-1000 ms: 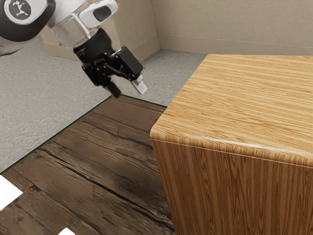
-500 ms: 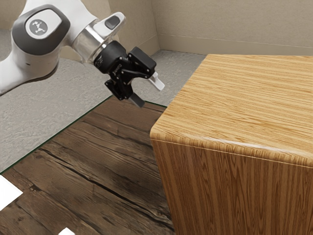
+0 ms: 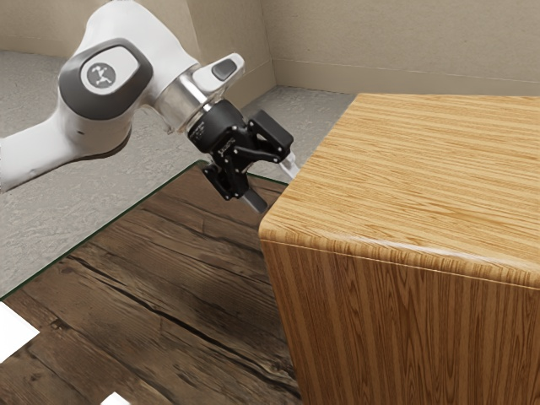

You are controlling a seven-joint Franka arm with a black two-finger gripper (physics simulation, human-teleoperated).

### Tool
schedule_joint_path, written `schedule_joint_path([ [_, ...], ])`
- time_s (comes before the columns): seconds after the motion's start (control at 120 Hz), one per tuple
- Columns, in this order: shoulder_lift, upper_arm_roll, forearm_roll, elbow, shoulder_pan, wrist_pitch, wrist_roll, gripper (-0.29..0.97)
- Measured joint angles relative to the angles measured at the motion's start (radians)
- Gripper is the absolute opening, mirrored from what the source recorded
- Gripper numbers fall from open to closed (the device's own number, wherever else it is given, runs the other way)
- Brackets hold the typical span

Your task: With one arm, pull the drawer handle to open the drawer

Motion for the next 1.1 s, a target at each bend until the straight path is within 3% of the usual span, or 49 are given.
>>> schedule_joint_path([
  [0.442,-0.038,0.021,0.046,0.006,-0.040,0.025,-0.058,0.68],
  [0.65,-0.080,0.011,0.052,-0.001,0.025,0.019,-0.074,0.68],
  [0.883,-0.111,-0.038,0.055,-0.001,0.189,-0.016,-0.083,0.68],
  [1.1,-0.121,-0.052,0.055,-0.001,0.279,-0.054,-0.085,0.68],
])
